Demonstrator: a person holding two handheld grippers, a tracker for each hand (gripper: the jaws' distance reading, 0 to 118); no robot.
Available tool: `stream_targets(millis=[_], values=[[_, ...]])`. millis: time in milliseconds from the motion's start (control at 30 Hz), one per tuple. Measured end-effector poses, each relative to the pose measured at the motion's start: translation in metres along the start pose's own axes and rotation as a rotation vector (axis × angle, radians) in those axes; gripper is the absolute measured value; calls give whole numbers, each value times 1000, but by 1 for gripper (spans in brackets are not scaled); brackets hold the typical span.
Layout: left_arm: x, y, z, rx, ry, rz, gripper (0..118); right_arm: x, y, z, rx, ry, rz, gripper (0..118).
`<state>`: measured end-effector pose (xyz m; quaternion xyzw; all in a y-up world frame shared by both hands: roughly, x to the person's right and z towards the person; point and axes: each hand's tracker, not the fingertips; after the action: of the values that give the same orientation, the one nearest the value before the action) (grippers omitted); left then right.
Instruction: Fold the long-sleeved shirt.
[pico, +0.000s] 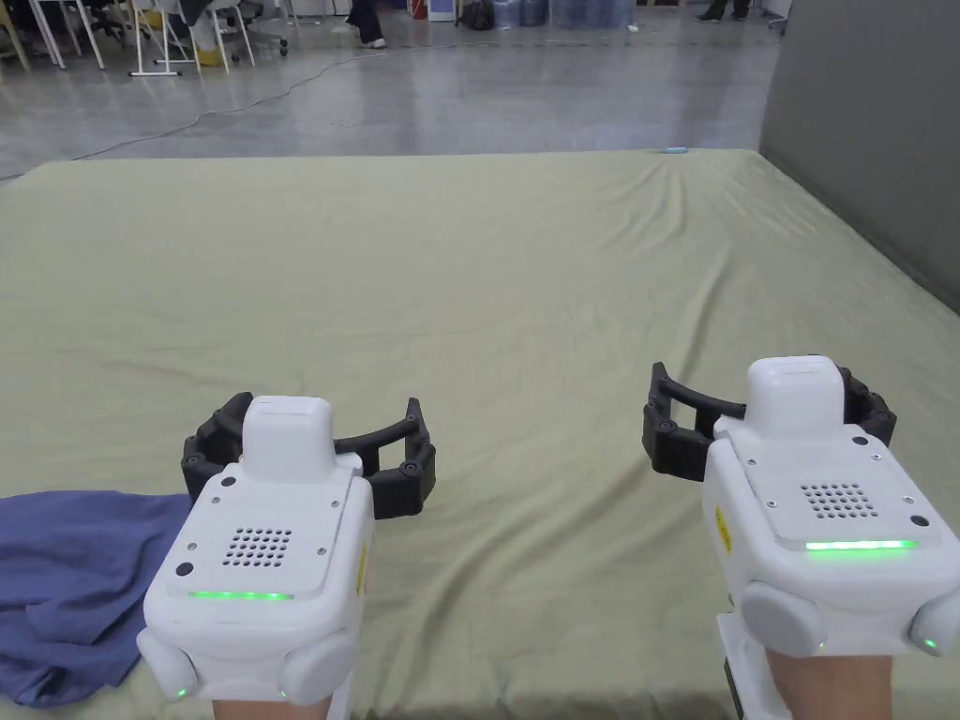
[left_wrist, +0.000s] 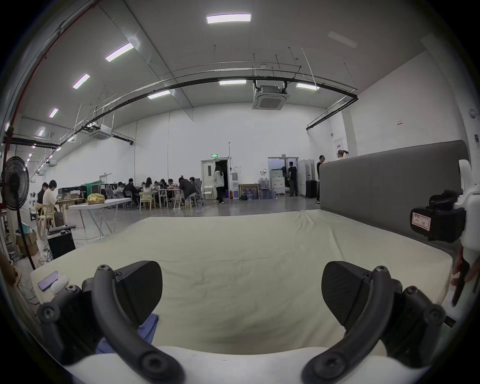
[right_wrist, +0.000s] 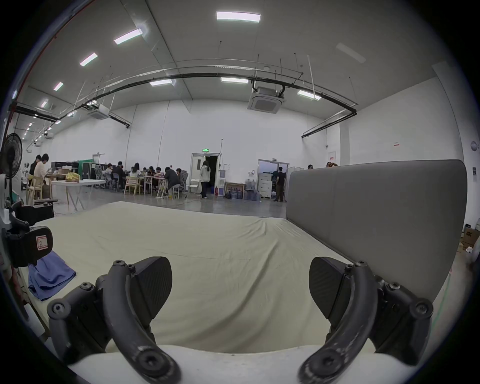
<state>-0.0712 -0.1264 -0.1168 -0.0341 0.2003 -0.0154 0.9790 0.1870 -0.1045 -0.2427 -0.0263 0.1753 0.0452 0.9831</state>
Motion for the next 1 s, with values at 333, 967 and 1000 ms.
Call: stream_targets(millis=[333,967,1000], values=[[18,16,-7,-22,125,-63,117,1,0,0,-6,-3,-8,107],[18,37,6,-25,-22,132,117,8,4,-1,-9,-10,-23,107],[18,37,5,-33,-27,133,117,8,3,-1,-10,-9,-21,107]])
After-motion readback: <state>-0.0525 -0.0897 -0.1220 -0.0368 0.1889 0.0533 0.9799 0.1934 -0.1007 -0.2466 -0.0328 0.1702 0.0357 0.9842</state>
